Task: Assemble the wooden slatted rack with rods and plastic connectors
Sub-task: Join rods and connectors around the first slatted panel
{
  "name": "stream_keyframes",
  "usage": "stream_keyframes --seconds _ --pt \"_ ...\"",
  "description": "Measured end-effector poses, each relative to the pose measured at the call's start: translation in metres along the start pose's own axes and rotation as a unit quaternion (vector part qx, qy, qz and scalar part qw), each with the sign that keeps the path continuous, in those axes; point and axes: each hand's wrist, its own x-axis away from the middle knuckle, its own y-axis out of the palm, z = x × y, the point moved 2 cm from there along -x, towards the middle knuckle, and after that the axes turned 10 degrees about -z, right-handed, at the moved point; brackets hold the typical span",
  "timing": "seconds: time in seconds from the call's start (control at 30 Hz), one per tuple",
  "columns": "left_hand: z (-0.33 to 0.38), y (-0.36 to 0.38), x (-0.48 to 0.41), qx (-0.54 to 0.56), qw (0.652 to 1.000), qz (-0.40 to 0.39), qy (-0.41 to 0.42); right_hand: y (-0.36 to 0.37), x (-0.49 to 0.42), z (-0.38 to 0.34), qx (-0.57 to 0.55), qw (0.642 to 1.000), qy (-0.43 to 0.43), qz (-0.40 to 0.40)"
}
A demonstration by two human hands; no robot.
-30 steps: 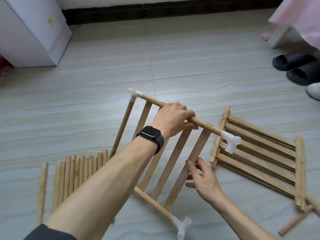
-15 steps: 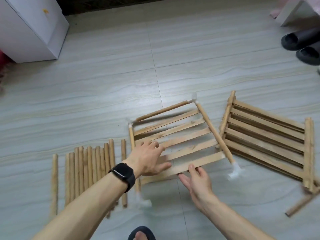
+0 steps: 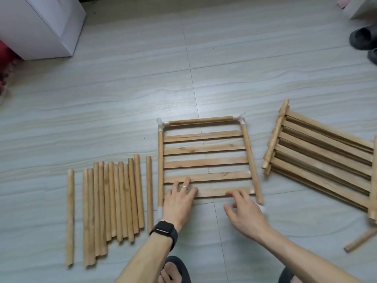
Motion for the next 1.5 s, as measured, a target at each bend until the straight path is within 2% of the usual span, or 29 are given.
stream_keyframes --seconds 0.07,0.13,0.2,0.33,0.47,0.6,0.67,0.8,0.97,1.13,1.2,1.37,1.5 --pt "0.010 0.000 -0.003 0.003 0.999 0.048 0.013 -0.003 -0.003 0.008 0.089 0.996 -0.023 0.006" --pt "0.016 0.002 -0.007 -0.029 0.999 0.035 0.030 -0.004 -0.007 0.015 0.168 0.986 -0.016 -0.009" --pt "0.017 0.005 -0.011 -0.012 0.999 0.038 0.024 -0.005 -0.010 0.019 0.208 0.978 -0.016 -0.027" --pt "0.019 0.011 -0.009 0.027 0.998 0.057 0.024 -0.011 -0.008 0.022 0.184 0.982 -0.035 -0.004" --pt "0.016 0.018 -0.009 0.029 0.997 0.068 0.004 -0.022 0.011 0.044 0.161 0.982 -0.013 0.101" --pt "0.024 0.020 -0.010 0.003 0.998 0.062 -0.014 -0.019 0.035 0.077 0.180 0.980 0.049 0.071" --pt "0.032 0.020 -0.011 0.003 0.998 0.061 -0.031 -0.016 0.041 0.091 0.138 0.987 0.074 0.045" --pt "0.045 0.022 -0.011 0.001 0.996 0.072 -0.046 -0.015 0.049 0.103 -0.039 0.995 0.081 0.054" --pt "0.060 0.030 -0.013 -0.009 0.995 0.095 0.000 -0.015 0.050 0.103 -0.149 0.978 0.117 0.088" --pt "0.063 0.025 -0.020 -0.017 0.991 0.132 0.008 -0.010 0.051 0.109 -0.217 0.956 0.169 0.104" --pt "0.062 0.024 -0.024 -0.028 0.992 0.126 0.003 -0.008 0.050 0.115 -0.261 0.939 0.189 0.119" --pt "0.059 0.023 -0.026 -0.018 0.992 0.124 -0.011 -0.018 0.045 0.108 -0.286 0.925 0.204 0.148" --pt "0.058 0.027 -0.025 -0.014 0.991 0.134 -0.009 -0.014 0.041 0.110 -0.339 0.902 0.239 0.122"
